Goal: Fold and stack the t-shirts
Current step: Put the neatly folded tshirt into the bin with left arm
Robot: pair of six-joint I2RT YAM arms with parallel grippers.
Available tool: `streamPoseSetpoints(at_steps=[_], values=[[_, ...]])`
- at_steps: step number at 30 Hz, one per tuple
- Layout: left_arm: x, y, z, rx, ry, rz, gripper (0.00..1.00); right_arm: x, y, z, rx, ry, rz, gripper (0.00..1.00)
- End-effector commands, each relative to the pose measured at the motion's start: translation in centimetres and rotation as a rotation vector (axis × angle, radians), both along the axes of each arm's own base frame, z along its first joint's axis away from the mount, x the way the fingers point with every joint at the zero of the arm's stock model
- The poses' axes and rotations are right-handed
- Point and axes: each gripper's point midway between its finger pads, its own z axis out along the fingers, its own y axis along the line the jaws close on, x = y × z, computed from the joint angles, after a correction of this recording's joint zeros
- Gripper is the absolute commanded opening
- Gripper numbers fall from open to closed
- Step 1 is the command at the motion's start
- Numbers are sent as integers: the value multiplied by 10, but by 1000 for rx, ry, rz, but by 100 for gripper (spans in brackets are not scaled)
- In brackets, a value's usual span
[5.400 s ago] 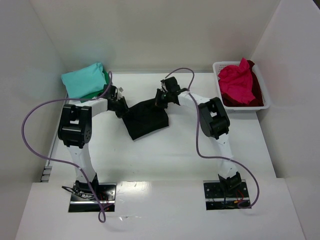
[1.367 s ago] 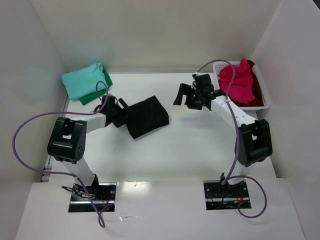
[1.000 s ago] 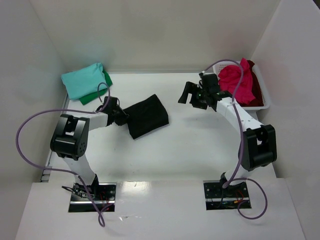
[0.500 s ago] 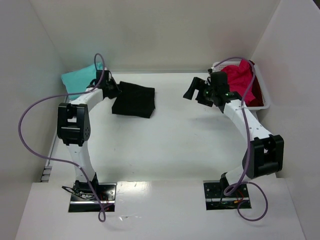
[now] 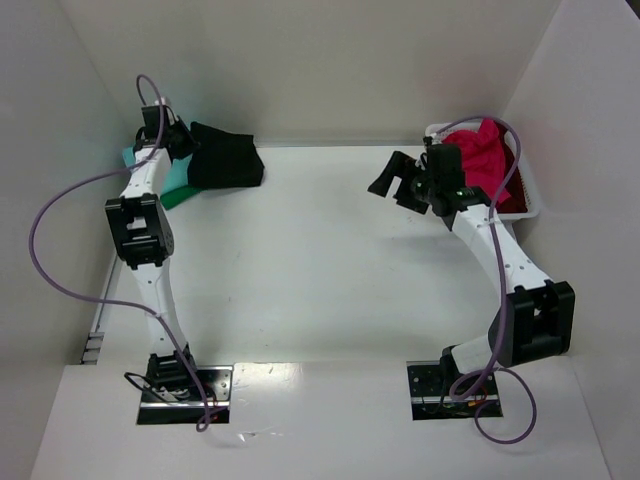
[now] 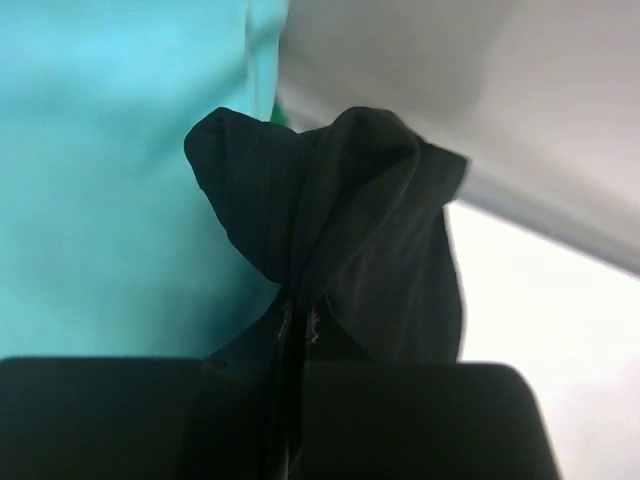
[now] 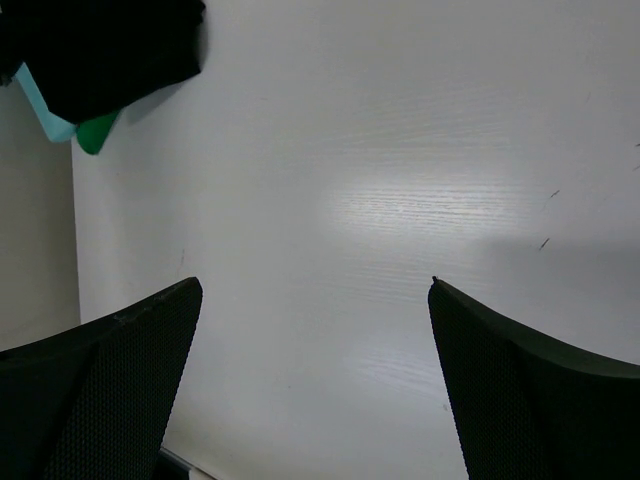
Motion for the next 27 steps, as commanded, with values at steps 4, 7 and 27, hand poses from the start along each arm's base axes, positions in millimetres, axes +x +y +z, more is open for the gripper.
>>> streamPoseSetpoints(at_steps=[4, 7, 27], values=[[36, 37, 69, 11, -168, -3, 0, 4, 0, 6, 65, -22, -46, 99], [39, 59, 90, 12, -200, 33, 0, 5, 1, 3, 81, -3, -59, 99], [-37, 164, 91, -13, -167, 320, 0, 14, 7, -9, 99, 38, -54, 99]])
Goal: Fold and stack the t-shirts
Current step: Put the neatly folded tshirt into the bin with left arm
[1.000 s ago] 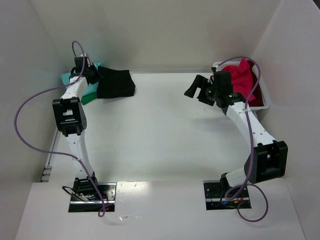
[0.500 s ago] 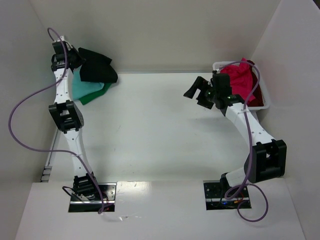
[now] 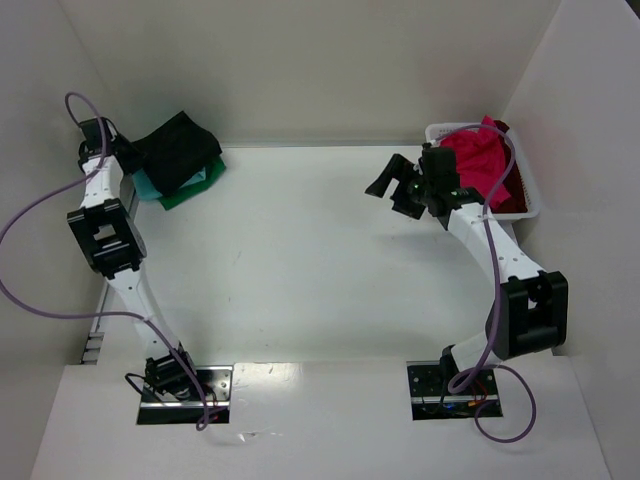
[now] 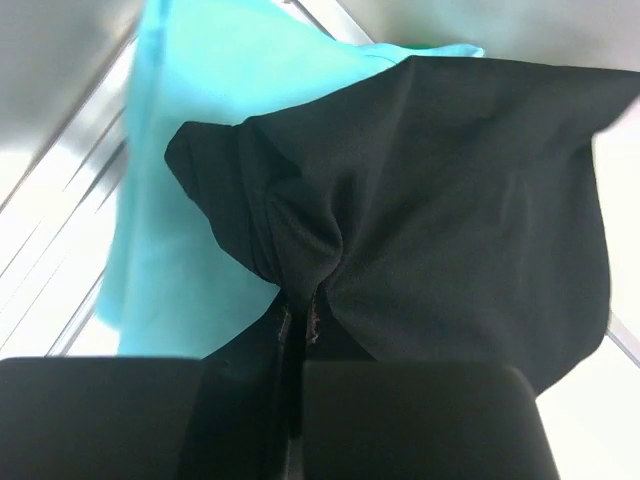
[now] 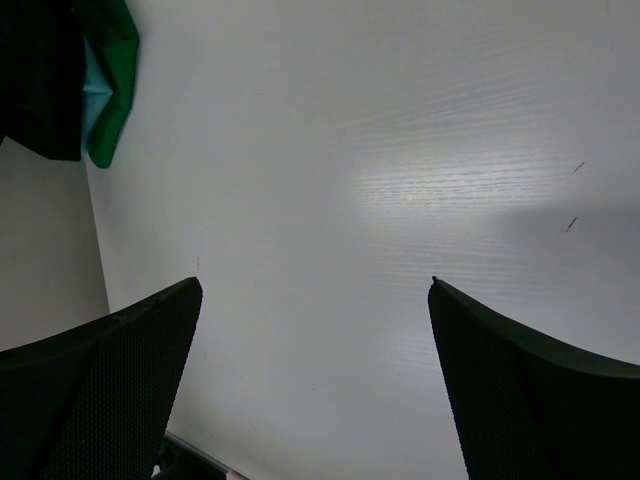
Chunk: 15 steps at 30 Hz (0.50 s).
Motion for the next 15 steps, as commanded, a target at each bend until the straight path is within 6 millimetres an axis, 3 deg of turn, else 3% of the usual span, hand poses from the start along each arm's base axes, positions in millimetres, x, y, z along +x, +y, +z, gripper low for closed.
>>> streamPoseSetpoints(at_steps=[1, 9, 10, 12, 14, 15], values=[[-5, 13, 70, 73, -172, 63, 0, 9, 2, 9, 20, -44, 3, 99], [-3, 42, 53, 90, -130, 120, 0, 3, 1, 8, 7, -33, 22, 99], [-1, 46, 67, 109, -148, 137, 0, -1, 1, 7, 7, -32, 22, 99], [0, 50, 60, 112, -130, 151, 6, -4, 0, 8, 8, -35, 22, 99], [-2, 54, 69, 124, -126, 171, 9, -10, -2, 8, 9, -35, 9, 99], [-3, 56, 60, 130, -102, 177, 9, -10, -2, 8, 9, -35, 9, 99]])
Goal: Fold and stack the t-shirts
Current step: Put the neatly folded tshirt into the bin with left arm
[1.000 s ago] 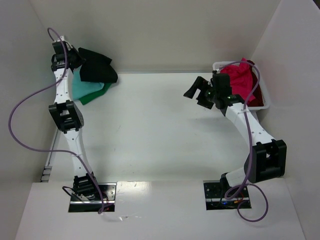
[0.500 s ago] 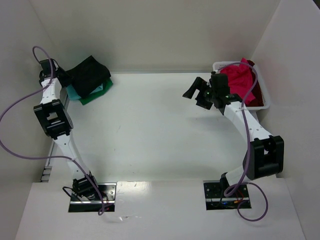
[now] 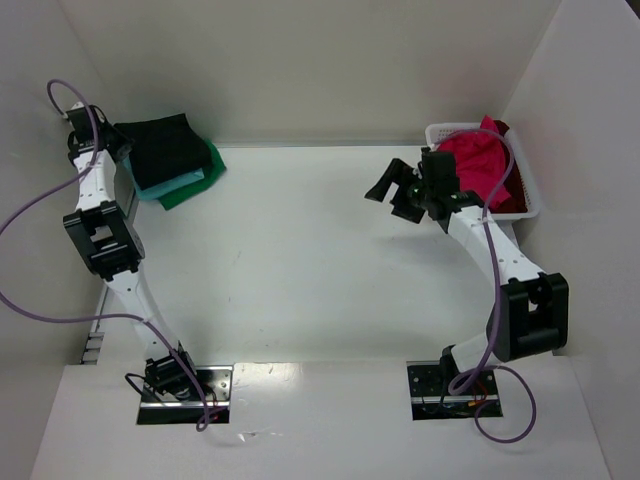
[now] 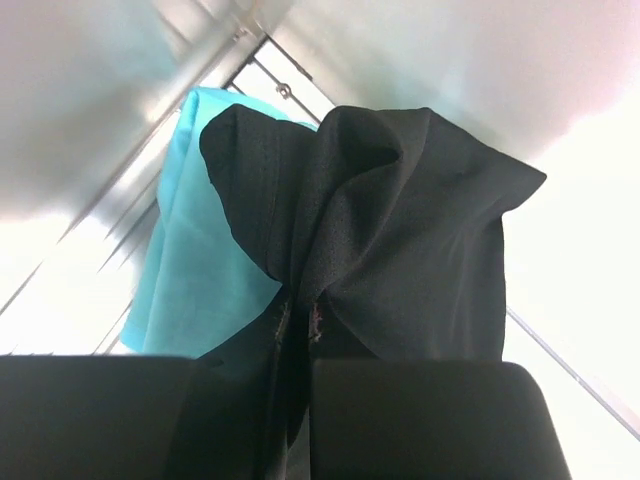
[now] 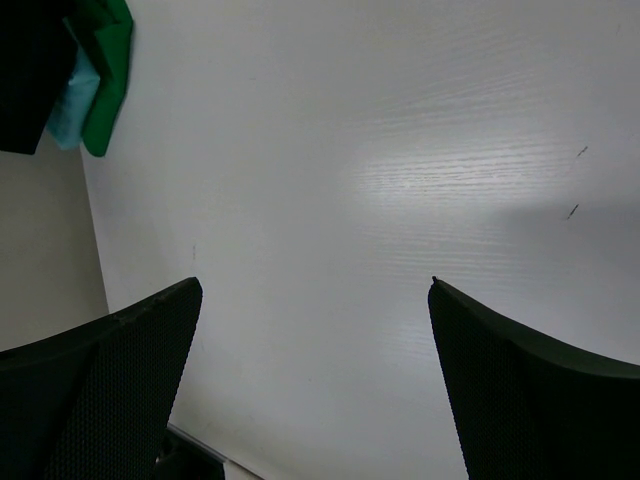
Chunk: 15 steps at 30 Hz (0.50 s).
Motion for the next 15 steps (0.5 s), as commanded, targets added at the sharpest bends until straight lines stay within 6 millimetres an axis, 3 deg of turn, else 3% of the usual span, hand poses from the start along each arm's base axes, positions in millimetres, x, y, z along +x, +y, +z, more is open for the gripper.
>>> streamPoseSetpoints(at_steps=[1, 5, 6, 7, 8, 10, 11, 12, 14, 15], values=[[-2, 30, 13, 63, -11, 90, 9, -6, -6, 13, -2, -48, -14, 99], [-14, 29, 10, 70, 22, 106, 29, -9, -8, 16, -6, -60, -23, 99], [-16, 30, 20, 84, 5, 115, 40, -7, -12, 16, -20, -62, -42, 99], [-19, 29, 21, 85, 3, 116, 69, -6, -13, 15, -25, -63, -50, 99], [-25, 28, 24, 91, 3, 126, 76, -5, -16, 18, -32, -74, -62, 99], [-31, 27, 27, 99, 2, 137, 85, -3, -25, 14, -61, -63, -112, 99], [-34, 26, 45, 114, -33, 139, 94, -4, -27, 21, -66, -77, -123, 99], [-38, 19, 38, 109, -12, 137, 99, -2, -34, 24, -73, -87, -147, 99], [-46, 20, 65, 145, -49, 153, 100, 1, -42, 32, -83, -110, -180, 99], [-46, 12, 70, 157, -46, 133, 100, 2, -44, 36, -89, -114, -190, 99]])
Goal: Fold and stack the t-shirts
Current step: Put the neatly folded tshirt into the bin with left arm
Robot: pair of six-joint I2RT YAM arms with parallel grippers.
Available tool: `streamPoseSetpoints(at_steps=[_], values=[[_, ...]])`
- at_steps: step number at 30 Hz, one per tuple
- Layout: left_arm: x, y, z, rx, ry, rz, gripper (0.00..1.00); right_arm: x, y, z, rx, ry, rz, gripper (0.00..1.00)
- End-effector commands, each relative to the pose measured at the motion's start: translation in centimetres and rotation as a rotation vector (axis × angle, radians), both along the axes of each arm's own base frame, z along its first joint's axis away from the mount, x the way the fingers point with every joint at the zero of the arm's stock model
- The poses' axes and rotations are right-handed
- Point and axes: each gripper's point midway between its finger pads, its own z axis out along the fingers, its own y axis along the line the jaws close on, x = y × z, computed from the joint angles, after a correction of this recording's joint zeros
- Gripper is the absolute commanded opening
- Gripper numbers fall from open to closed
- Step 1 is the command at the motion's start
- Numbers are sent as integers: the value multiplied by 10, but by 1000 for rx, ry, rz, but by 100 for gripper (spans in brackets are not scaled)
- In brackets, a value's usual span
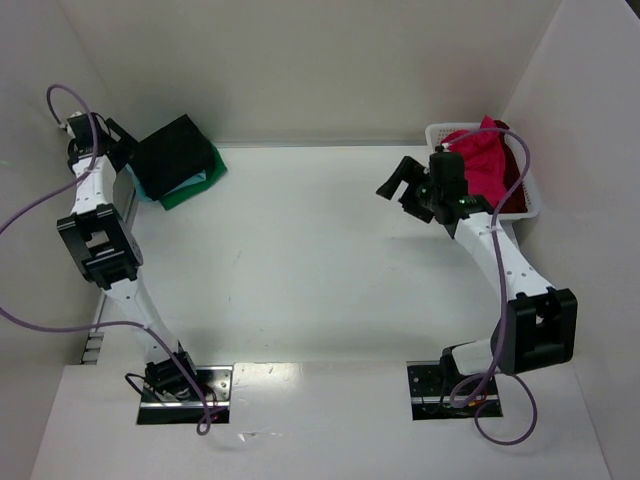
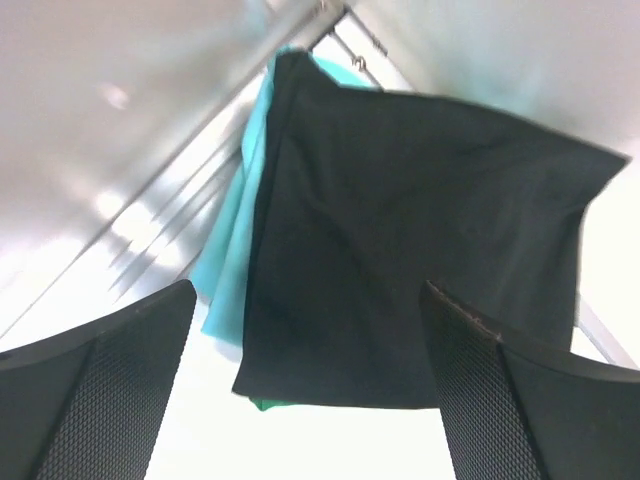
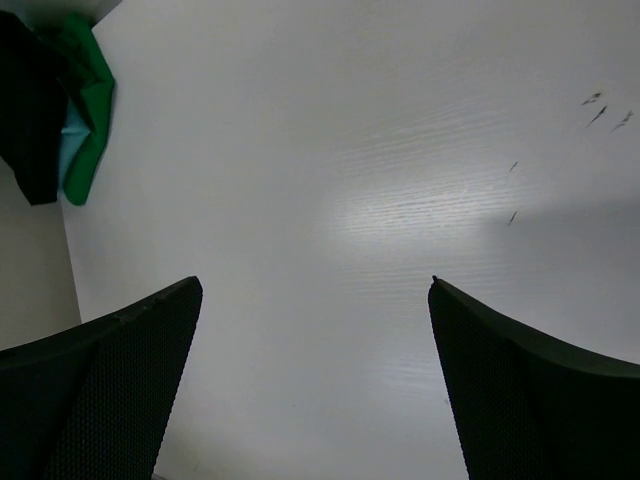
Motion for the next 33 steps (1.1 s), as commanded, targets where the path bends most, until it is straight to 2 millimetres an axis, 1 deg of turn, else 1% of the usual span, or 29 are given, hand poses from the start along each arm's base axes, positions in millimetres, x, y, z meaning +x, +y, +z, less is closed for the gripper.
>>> streamPoseSetpoints(at_steps=[1, 2, 3, 4, 5, 7, 8, 9, 10, 11, 12, 14, 15, 16, 17, 18, 19, 20, 21, 22, 23, 24, 25, 26, 27, 29, 30, 32, 33], values=[[-7, 1, 86, 129, -131, 35, 100, 8, -31, 28, -30, -75, -111, 99], [-12, -7, 98, 141, -133, 20, 100, 8, -34, 27, -36, -78, -105, 99], [-14, -13, 106, 154, -136, 4, 100, 12, -39, 35, -41, -103, -110, 99], [-14, -28, 112, 178, -129, -35, 100, 14, -43, 38, -55, -116, -111, 99], [-21, -44, 124, 187, -138, -75, 100, 15, -49, 38, -68, -119, -115, 99], [-27, -70, 134, 240, -132, -150, 100, 21, -53, 44, -102, -140, -114, 99], [-30, -106, 153, 271, -161, -222, 100, 22, -56, 39, -142, -138, -106, 99], [-36, -119, 144, 299, -126, -239, 100, 28, -63, 38, -173, -145, -131, 99], [-41, -136, 144, 338, -105, -283, 100, 33, -67, 36, -193, -150, -144, 99], [-46, -174, 151, 355, -110, -354, 100, 38, -69, 30, -204, -135, -153, 99], [-51, -191, 149, 359, -97, -396, 100, 45, -77, 37, -193, -145, -167, 99], [-65, -224, 141, 333, -65, -482, 100, 49, -78, 38, -168, -129, -147, 99], [-69, -247, 137, 302, -73, -530, 100, 50, -76, 42, -160, -139, -138, 99], [-74, -263, 130, 266, -72, -579, 100, 50, -76, 42, -160, -139, -138, 99], [-76, -271, 113, 223, -61, -585, 100, 51, -79, 42, -171, -139, -154, 99], [-79, -280, 108, 210, -69, -615, 100, 50, -82, 52, -177, -161, -169, 99], [-81, -300, 101, 174, -80, -690, 100, 50, -91, 55, -208, -171, -203, 99], [-77, -309, 91, 165, -81, -717, 100, 51, -96, 62, -228, -197, -222, 99], [-78, -315, 80, 183, -56, -749, 100, 48, -102, 61, -246, -195, -251, 99], [-78, -330, 73, 193, -40, -781, 100, 47, -117, 64, -293, -203, -292, 99], [-80, -337, 60, 196, 3, -801, 100, 47, -124, 64, -300, -201, -312, 99], [-82, -345, 53, 199, 22, -827, 100, 44, -131, 76, -310, -194, -335, 99], [-85, -359, 53, 206, 22, -850, 100, 43, -138, 76, -322, -175, -354, 99], [-86, -363, 45, 201, 44, -862, 100, 41, -146, 78, -331, -165, -375, 99], [-86, -368, 41, 173, 53, -876, 100, 36, -146, 80, -332, -156, -374, 99], [-86, -377, 43, 119, 40, -890, 100, 28, -149, 92, -329, -180, -387, 99], [-82, -379, 47, 119, 17, -897, 100, 22, -152, 83, -340, -159, -397, 99], [-79, -381, 47, 116, -4, -890, 100, 13, -164, 89, -325, -187, -443, 99], [-79, -379, 51, 117, -11, -875, 100, 10, -163, 83, -291, -182, -440, 99]])
